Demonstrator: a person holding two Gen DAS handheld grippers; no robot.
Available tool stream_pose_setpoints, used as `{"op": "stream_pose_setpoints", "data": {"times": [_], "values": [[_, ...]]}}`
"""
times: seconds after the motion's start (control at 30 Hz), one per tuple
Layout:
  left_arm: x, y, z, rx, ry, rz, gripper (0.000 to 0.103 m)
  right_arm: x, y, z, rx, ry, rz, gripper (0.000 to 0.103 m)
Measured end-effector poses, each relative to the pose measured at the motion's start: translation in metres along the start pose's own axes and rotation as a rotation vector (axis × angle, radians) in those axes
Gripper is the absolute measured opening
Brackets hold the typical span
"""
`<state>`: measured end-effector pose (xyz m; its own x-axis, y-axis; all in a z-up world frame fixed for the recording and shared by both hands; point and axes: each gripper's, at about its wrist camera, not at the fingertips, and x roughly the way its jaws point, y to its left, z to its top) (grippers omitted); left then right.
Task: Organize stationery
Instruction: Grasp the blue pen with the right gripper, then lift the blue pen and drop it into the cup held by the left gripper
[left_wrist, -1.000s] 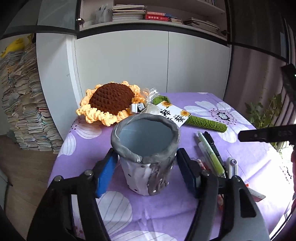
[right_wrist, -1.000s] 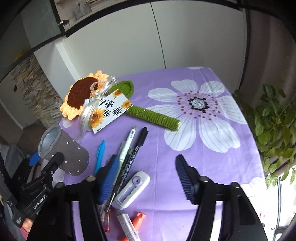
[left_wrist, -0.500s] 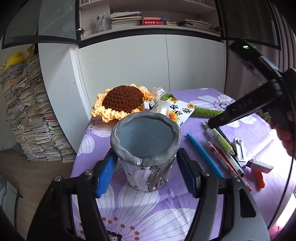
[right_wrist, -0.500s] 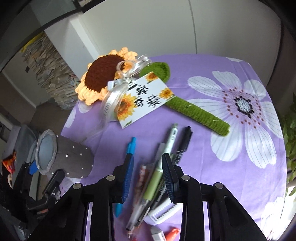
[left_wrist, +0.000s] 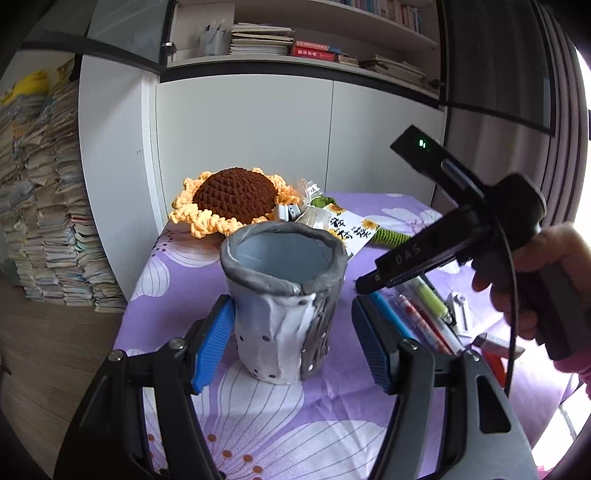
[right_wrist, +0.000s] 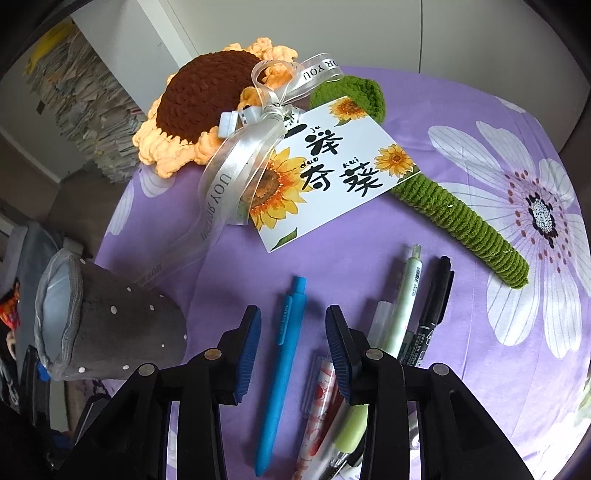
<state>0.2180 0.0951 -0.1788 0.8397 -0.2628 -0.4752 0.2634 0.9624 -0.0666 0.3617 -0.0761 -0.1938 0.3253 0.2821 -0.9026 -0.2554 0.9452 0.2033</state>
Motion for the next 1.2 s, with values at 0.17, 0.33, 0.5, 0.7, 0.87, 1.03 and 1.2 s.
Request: {"op": "stream_pose_setpoints", "data": {"times": [0.17, 0.33, 0.5, 0.7, 0.87, 1.03, 1.2], "values": [[0.0, 0.01, 0.001, -0.069, -0.003, -0.031, 0.056, 0.005, 0.011, 0.002, -0.007, 0.006, -0.012, 0.037], [0.003, 0.007, 0.001, -0.063, 0.014, -0.035, 0.059, 0.008, 0.015, 0.002, -0.011, 0.01, -0.009, 0.037], [0.007, 0.015, 0.0, -0.102, 0.028, -0.026, 0.066, 0.01, 0.018, 0.004, -0.018, 0.009, -0.022, 0.037], [0.005, 0.005, 0.004, -0.039, -0.009, 0.025, 0.066, 0.012, 0.022, 0.005, -0.022, 0.0, -0.04, 0.037], [0.012, 0.0, 0.006, -0.011, 0.015, 0.004, 0.064, 0.007, 0.021, 0.002, -0.018, -0.012, -0.002, 0.016], [0.011, 0.003, 0.006, -0.025, 0.016, -0.01, 0.064, -0.015, 0.022, -0.006, -0.044, -0.076, 0.007, 0.015], [0.01, -0.003, 0.005, -0.005, 0.018, -0.048, 0.064, -0.05, 0.026, -0.018, -0.062, -0.158, 0.044, 0.015]]}}
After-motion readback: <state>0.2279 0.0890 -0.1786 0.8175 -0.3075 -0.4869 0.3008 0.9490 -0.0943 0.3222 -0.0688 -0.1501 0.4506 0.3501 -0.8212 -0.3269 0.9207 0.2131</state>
